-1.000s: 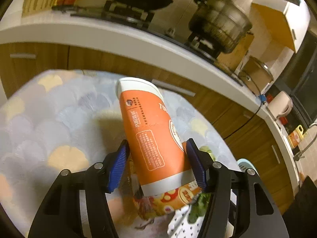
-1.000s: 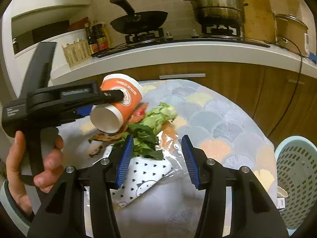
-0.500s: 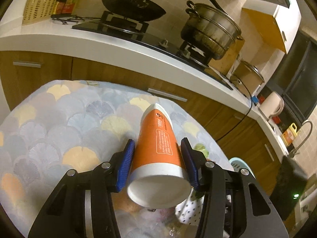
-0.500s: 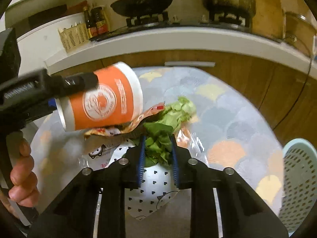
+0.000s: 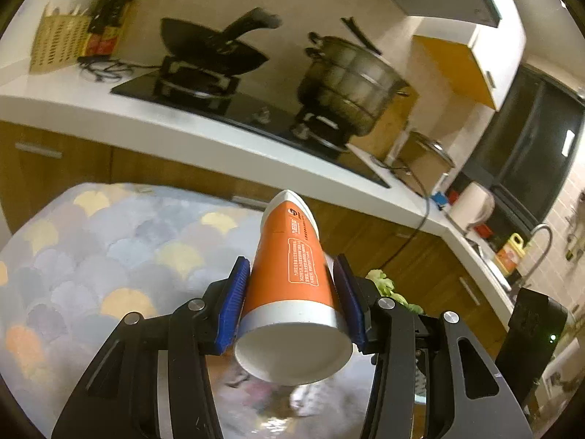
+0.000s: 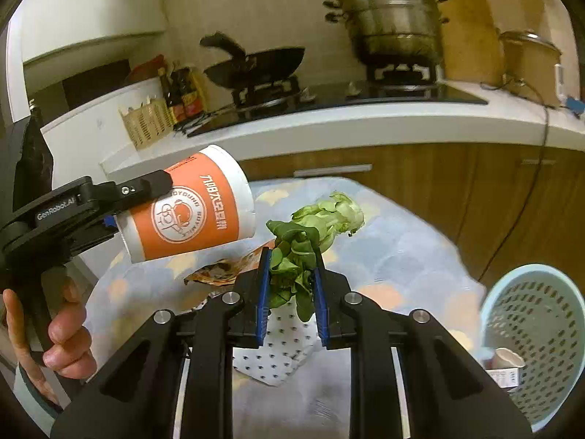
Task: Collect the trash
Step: 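Carry cup and bok choy over the blue basket and open both tools, then grasp the orange snack wrapper with the left tool while the right tool grasps the white heart-patterned paper, then carry wrapper and paper over the blue basket and release both, then grasp the clear plastic bag on the table with the left tool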
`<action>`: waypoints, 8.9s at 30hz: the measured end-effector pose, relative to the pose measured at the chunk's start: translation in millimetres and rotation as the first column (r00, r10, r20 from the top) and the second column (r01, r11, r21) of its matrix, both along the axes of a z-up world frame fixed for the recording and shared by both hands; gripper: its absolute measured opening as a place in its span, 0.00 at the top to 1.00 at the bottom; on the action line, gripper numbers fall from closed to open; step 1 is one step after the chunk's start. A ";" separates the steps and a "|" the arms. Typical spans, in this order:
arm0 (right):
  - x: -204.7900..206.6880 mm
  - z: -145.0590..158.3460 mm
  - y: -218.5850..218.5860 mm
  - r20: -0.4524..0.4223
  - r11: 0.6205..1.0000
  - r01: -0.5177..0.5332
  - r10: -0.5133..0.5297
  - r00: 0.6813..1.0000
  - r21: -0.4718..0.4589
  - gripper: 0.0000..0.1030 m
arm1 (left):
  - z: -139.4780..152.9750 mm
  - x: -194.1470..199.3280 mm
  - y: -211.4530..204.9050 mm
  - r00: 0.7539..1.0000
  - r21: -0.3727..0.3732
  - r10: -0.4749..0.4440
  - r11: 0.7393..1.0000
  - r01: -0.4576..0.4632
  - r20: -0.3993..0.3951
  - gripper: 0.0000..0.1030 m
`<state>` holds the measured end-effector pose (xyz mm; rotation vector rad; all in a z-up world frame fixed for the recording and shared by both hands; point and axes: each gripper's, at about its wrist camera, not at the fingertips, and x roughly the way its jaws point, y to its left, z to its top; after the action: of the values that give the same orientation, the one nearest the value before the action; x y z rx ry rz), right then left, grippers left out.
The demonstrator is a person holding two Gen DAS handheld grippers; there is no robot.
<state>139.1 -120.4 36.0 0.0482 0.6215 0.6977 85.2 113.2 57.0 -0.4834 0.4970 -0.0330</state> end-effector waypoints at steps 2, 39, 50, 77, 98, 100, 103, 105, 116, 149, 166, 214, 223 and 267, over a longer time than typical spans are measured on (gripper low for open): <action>-2.3 4.6 -14.0 0.008 1.000 0.024 -0.025 1.000 0.013 0.83 | 7.1 -1.0 -12.3 0.999 0.001 -0.030 1.000 0.030 0.020 0.56; 34.0 -103.7 -259.8 -0.234 0.891 0.434 -0.454 0.860 -0.135 0.78 | -81.6 111.4 -301.3 0.864 0.080 -0.428 0.883 0.462 -0.266 0.54; 33.4 -107.0 -270.9 -0.250 0.882 0.455 -0.471 0.846 -0.122 0.62 | -89.3 107.3 -296.3 0.856 0.081 -0.430 0.879 0.470 -0.288 0.45; -28.1 -3.7 -81.5 0.003 0.992 0.111 -0.112 0.994 -0.067 0.54 | -1.6 -3.9 -84.5 0.991 0.147 -0.108 0.982 0.119 -0.080 0.45; -20.6 -44.5 56.4 -0.099 0.980 0.011 -0.031 0.995 -0.199 0.23 | -44.1 21.4 9.7 0.969 0.112 -0.081 0.988 0.109 -0.231 0.45; -16.2 -51.6 57.4 -0.130 0.979 0.004 -0.030 0.991 -0.202 0.23 | -46.3 22.2 8.1 0.966 0.126 -0.094 0.984 0.127 -0.240 0.43; -10.4 -59.4 53.5 -0.158 0.978 0.013 -0.046 0.986 -0.206 0.31 | -49.6 21.9 4.4 0.961 0.152 -0.110 0.977 0.152 -0.253 0.41; -6.1 -64.1 51.5 -0.186 0.980 0.001 -0.039 0.982 -0.201 0.50 | -52.3 19.3 2.7 0.959 0.167 -0.126 0.971 0.172 -0.254 0.39; -2.6 -71.1 33.1 -0.170 0.984 0.044 -0.074 0.983 -0.174 0.78 | -58.4 24.1 -16.0 0.946 0.228 -0.180 0.943 0.244 -0.270 0.31; -31.0 -6.5 -20.0 0.000 0.995 0.087 -0.087 0.996 -0.051 0.90 | 5.3 4.1 -45.0 0.980 0.269 -0.182 0.943 0.198 -0.085 1.00; -14.9 6.8 -170.7 0.029 0.920 0.390 -0.389 0.921 -0.039 0.90 | 2.7 42.4 -202.1 0.897 0.212 -0.436 0.872 0.440 -0.069 1.00; 8.7 -32.7 -220.6 -0.114 0.887 0.456 -0.462 0.879 -0.075 0.40 | -36.4 49.4 -233.9 0.889 0.168 -0.431 0.875 0.454 -0.156 0.66; -6.1 -7.6 -150.7 -0.044 0.934 0.346 -0.351 0.935 -0.095 0.40 | -13.9 19.8 -168.2 0.939 0.160 -0.331 0.926 0.343 -0.094 0.64; 9.3 -69.9 11.3 -0.132 0.986 0.066 -0.087 0.987 -0.154 0.73 | -94.6 7.6 -50.2 0.871 0.050 -0.402 0.900 0.432 -0.281 0.62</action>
<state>148.5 -109.0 -33.9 -0.0189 0.7998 0.5746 92.8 63.0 -37.6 -0.2617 0.8580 -0.3611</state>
